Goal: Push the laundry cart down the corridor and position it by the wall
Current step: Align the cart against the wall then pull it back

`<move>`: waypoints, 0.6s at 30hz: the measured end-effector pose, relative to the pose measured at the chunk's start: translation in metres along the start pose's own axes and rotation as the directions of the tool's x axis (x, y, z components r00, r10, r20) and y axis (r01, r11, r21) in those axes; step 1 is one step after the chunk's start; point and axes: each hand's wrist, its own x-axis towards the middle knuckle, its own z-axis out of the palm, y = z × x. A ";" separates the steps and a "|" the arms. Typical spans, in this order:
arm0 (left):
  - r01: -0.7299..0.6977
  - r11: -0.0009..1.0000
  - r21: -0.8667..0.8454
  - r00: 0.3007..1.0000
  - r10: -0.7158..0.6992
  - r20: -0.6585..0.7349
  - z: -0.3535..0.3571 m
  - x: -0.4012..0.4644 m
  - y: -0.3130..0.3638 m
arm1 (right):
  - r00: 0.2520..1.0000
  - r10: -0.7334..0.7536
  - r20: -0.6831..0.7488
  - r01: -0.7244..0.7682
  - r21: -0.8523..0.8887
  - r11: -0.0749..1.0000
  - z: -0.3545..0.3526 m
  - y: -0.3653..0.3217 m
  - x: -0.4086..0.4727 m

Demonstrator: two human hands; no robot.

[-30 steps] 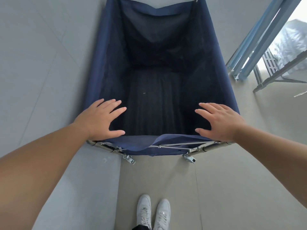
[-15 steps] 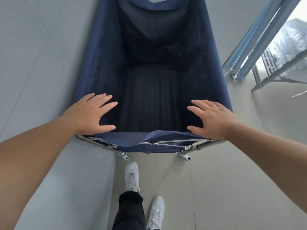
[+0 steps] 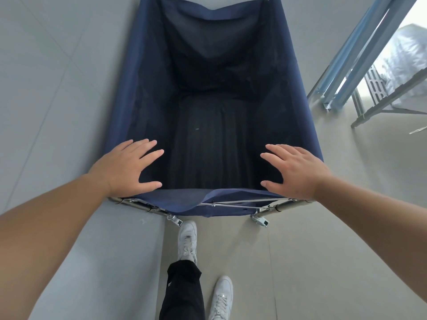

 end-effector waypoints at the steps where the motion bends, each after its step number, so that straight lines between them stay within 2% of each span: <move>1: 0.002 1.000 -0.004 1.000 -0.002 -0.001 0.000 0.000 -0.001 | 1.000 0.003 -0.002 -0.003 0.003 1.000 0.000 0.000 0.000; 18: -0.020 0.999 -0.029 1.000 0.021 0.016 -0.004 -0.003 -0.008 | 0.999 0.030 -0.012 -0.030 0.028 0.999 0.000 -0.009 0.000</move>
